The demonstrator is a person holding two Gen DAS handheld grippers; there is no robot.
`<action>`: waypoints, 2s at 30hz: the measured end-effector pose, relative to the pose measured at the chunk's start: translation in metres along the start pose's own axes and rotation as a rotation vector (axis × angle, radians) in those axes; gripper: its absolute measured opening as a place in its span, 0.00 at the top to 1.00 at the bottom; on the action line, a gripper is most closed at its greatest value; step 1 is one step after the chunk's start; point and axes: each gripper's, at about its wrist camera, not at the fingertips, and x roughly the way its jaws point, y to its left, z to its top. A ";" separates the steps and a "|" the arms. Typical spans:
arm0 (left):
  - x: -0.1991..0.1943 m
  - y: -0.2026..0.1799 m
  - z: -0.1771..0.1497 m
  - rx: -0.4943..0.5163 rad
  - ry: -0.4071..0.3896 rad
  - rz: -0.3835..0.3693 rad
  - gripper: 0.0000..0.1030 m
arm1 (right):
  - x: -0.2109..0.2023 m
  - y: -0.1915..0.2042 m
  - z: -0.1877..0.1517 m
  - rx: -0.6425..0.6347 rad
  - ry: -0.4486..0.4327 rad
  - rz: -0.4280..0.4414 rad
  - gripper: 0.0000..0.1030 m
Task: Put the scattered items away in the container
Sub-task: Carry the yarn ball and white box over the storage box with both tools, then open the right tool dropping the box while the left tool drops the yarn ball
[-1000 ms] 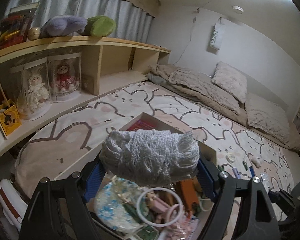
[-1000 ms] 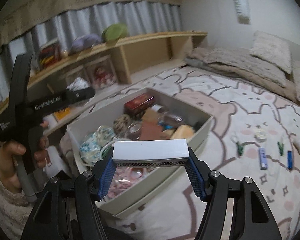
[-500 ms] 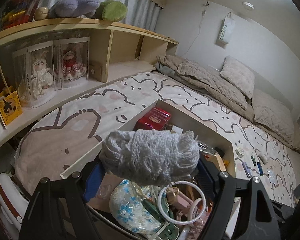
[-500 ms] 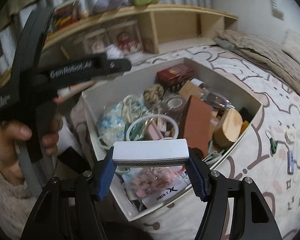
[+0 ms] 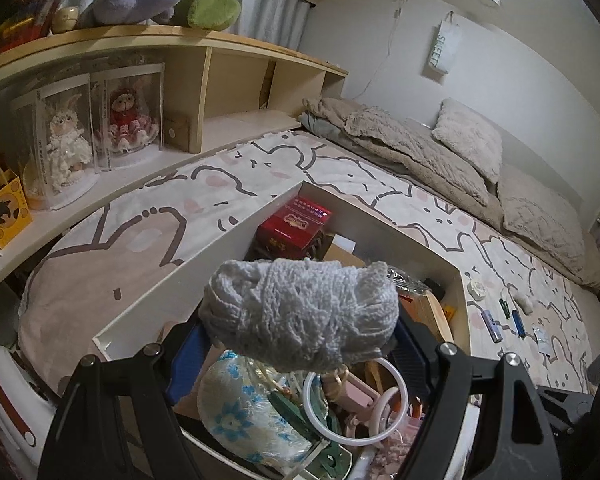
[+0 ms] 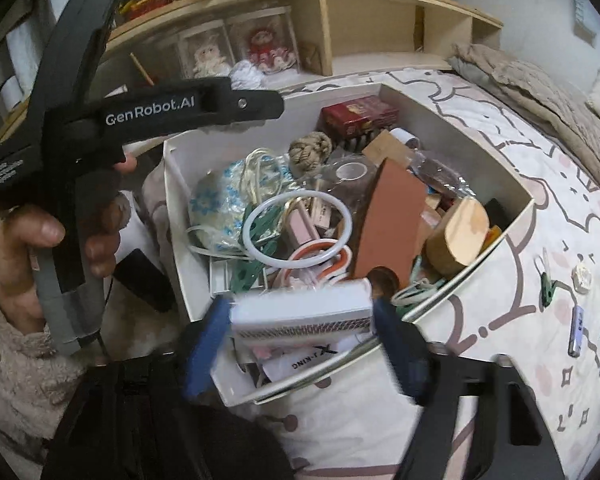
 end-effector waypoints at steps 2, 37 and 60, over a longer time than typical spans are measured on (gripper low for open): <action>0.001 0.001 0.001 -0.005 0.003 -0.001 0.21 | -0.003 0.000 -0.002 -0.007 -0.007 -0.004 0.12; 0.117 -0.050 0.060 0.006 0.326 -0.057 0.21 | -0.047 -0.046 -0.085 0.189 -0.115 -0.033 0.12; 0.107 -0.023 0.039 -0.294 0.334 -0.032 0.00 | -0.056 -0.060 -0.102 0.236 -0.132 -0.021 0.12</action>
